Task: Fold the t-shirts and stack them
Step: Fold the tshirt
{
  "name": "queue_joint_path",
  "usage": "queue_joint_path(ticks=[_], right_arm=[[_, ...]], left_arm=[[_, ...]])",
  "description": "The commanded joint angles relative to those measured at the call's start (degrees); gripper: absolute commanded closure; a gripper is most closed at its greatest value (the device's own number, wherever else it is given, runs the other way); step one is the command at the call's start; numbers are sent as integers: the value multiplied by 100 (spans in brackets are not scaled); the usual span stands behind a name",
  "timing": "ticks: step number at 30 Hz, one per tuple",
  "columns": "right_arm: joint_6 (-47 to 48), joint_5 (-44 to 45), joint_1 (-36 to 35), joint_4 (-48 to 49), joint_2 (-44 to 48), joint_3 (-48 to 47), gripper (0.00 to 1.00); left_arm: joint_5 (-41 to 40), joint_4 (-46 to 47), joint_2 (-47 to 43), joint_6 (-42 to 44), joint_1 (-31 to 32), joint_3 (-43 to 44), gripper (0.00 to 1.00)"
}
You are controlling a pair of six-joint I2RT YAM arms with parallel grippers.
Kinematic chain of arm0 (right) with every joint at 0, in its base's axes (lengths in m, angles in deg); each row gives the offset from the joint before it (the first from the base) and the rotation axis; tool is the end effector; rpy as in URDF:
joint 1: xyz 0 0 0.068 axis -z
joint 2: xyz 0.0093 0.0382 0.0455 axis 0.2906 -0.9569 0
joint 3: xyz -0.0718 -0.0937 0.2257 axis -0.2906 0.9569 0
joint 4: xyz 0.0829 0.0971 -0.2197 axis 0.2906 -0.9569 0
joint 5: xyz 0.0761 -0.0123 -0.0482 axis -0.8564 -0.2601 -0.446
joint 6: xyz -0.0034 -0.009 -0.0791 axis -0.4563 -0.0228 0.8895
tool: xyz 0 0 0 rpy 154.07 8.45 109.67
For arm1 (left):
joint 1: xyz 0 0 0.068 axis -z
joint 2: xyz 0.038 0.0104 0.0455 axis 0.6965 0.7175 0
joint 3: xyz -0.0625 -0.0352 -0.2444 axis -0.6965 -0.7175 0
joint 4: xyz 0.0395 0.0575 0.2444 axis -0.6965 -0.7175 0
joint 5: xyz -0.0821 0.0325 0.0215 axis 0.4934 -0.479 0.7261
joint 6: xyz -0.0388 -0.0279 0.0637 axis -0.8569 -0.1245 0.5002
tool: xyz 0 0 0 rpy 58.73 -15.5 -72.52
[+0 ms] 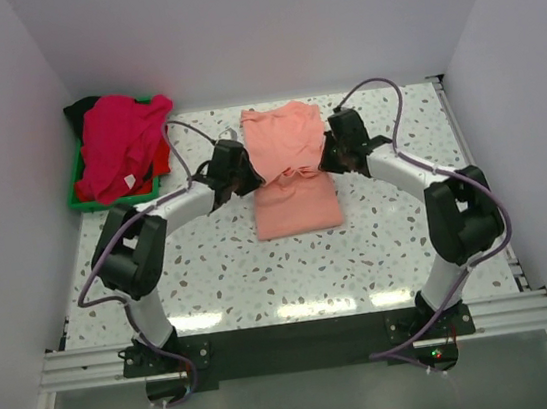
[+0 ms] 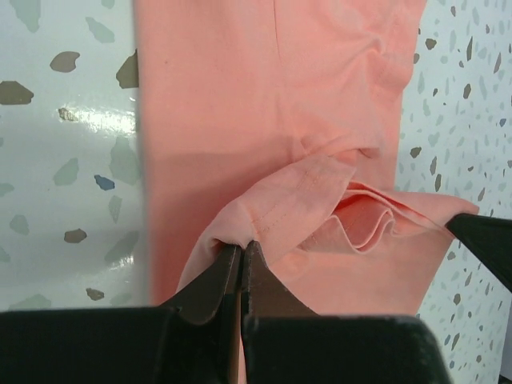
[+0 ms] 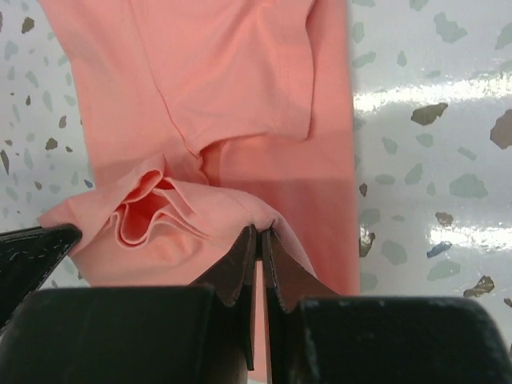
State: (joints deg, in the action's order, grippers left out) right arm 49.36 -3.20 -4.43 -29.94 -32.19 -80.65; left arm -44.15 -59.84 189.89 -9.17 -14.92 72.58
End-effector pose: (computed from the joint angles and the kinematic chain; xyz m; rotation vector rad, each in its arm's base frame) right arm 0.3699 0.1403 0.1896 0.2999 2.3733 0.4048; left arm 0.3608 -0.2007 0.1563 -0.3988 2.3421 -0.6701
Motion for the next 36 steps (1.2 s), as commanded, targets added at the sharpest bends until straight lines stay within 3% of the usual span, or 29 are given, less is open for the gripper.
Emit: queue_joint_path(ticks=[1,10,13,14,16,17,20,24,29,31,36], right_arm=[[84,-245,154,250,-189,-396,100],[14,-570,514,259,-742,-668,100],[-13,-816,664,250,-910,-818,100],[-21,-860,699,276,-971,-844,98],[13,-992,805,224,-1016,-976,77],[31,-1019,831,163,-999,-1081,59],[180,-975,866,22,-850,-1065,46],[251,-861,788,57,-315,-696,42],[303,-703,463,302,47,-98,43],[382,-536,243,355,4,-88,44],[488,-694,163,250,-558,-703,53]], left_arm=[[213,209,144,292,-146,348,100],[547,393,601,485,-471,594,99],[811,630,707,556,-568,603,82],[925,761,707,582,-620,577,69],[996,841,628,635,-717,533,57],[1083,920,584,643,-752,506,51],[1049,982,277,696,-823,313,44],[1040,991,-13,644,-823,58,47],[1093,1026,-84,608,-595,-171,69],[1084,1052,12,573,-507,-179,76],[1260,1219,451,494,-480,119,81]])
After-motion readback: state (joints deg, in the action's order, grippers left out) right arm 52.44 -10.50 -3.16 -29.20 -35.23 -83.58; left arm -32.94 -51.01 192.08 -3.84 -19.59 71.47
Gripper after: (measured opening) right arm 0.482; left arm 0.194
